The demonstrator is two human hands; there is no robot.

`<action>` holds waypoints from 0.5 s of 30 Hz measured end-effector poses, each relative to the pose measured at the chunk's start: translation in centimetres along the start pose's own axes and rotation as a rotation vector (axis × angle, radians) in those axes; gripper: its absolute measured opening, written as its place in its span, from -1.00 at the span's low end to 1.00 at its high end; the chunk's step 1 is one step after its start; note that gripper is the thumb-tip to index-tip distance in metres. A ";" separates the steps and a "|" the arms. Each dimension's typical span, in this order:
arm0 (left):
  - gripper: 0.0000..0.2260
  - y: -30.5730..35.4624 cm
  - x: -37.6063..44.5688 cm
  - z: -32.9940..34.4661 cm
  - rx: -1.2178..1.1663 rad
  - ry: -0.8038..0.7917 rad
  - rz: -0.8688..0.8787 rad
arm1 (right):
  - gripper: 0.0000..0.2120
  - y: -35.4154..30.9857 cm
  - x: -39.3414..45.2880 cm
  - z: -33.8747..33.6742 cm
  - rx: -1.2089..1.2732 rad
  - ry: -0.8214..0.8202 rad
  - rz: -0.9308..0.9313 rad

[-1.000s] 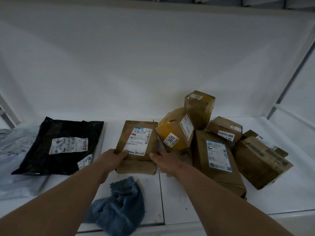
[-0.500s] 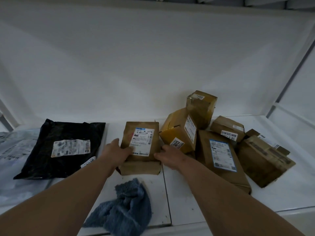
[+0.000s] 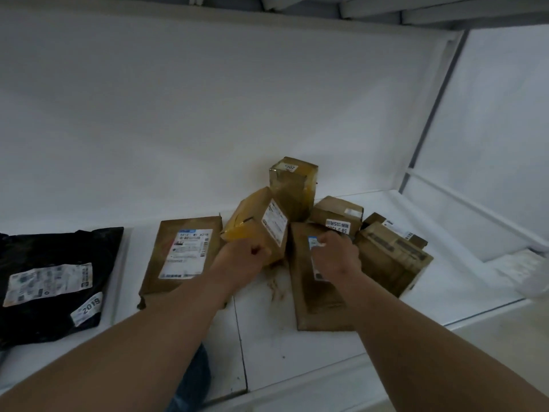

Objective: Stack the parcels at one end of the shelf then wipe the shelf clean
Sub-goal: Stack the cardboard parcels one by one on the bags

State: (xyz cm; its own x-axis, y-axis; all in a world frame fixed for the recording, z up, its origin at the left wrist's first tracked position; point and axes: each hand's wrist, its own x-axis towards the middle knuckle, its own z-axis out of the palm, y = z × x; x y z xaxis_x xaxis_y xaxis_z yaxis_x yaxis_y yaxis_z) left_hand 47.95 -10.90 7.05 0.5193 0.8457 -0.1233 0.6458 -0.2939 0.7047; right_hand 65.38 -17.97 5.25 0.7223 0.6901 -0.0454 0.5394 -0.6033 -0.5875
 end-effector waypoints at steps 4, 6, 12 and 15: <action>-0.68 1.0 0.0 3.9 -0.318 -0.308 -0.181 | -0.41 4.4 0.8 0.0 -0.090 -0.154 0.238; -0.58 1.1 0.1 5.6 -0.331 -0.314 -0.240 | -0.34 6.0 0.7 0.2 0.042 -0.209 0.308; -0.52 1.3 0.0 9.5 -0.492 -0.315 -0.376 | -0.46 7.6 0.8 -0.6 0.297 -0.300 0.294; -0.66 1.6 0.1 9.6 -0.548 -0.244 -0.406 | -0.57 7.2 0.2 -1.2 0.390 -0.339 0.294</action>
State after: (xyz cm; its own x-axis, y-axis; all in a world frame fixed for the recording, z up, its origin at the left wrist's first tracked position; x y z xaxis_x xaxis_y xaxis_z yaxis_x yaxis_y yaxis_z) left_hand 54.41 -15.56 1.48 0.4494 0.6982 -0.5573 0.4740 0.3424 0.8112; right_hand 69.93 -22.68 2.02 0.6044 0.6442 -0.4687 0.0925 -0.6411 -0.7619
